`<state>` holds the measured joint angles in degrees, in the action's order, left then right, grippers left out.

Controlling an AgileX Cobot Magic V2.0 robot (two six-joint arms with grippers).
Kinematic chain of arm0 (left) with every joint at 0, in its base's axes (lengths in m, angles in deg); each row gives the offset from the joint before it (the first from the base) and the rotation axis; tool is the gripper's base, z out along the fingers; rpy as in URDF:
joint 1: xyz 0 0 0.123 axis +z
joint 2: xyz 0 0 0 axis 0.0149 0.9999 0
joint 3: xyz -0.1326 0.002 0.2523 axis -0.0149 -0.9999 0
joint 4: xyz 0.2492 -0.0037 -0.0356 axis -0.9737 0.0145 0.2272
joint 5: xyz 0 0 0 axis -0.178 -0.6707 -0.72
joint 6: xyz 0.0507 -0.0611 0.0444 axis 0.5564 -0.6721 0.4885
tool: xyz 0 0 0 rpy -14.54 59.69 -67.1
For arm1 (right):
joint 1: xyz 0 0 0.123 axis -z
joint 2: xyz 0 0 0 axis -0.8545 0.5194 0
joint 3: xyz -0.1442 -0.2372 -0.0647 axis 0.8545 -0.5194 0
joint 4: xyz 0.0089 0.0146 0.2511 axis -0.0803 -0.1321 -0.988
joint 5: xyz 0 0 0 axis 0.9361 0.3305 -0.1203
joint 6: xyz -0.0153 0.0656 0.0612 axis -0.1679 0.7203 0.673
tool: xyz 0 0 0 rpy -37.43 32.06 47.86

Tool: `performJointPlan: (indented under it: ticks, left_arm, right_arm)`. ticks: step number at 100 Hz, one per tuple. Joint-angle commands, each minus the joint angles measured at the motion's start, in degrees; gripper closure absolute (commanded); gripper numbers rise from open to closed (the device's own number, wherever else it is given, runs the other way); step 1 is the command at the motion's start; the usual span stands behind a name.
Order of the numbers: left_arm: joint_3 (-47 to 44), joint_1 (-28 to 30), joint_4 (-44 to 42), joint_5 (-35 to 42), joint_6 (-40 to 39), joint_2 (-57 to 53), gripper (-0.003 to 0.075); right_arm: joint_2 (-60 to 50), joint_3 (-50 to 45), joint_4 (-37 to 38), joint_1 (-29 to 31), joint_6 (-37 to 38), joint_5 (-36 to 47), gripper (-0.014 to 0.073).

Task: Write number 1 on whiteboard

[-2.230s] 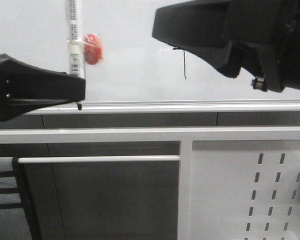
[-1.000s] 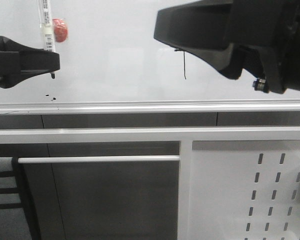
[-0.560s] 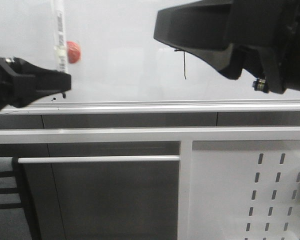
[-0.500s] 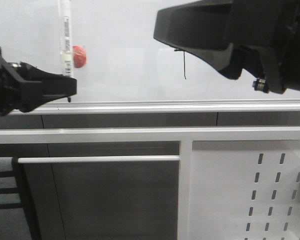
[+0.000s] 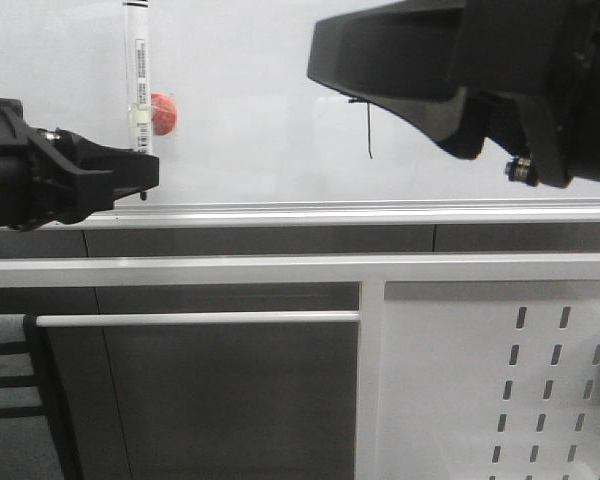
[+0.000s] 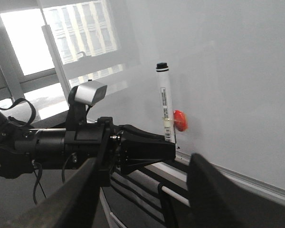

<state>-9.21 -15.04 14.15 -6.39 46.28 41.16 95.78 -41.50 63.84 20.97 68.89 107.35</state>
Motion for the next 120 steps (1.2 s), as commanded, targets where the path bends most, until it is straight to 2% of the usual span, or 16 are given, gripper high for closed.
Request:
performJointPlan:
  ticks: [1, 57, 87, 120]
  left_arm:
    - [2.2, -0.4, 1.3, 4.4, 0.4, -0.6, 0.0741]
    - [3.7, -0.4, 6.5, 14.0, 0.4, 6.8, 0.0742]
    - [3.9, -0.4, 9.7, 15.4, 1.2, 7.5, 0.0742]
    - [5.7, -0.4, 8.8, 15.4, 2.0, 8.4, 0.0741]
  right_arm:
    - [-1.4, 1.0, -0.3, 0.3, -0.5, 10.3, 0.0224]
    - [-1.4, 1.0, -0.3, 0.3, -0.5, 10.3, 0.0224]
    - [-1.4, 1.0, -0.3, 0.3, -0.5, 10.3, 0.0224]
    - [-1.4, 1.0, -0.3, 0.3, -0.5, 10.3, 0.0224]
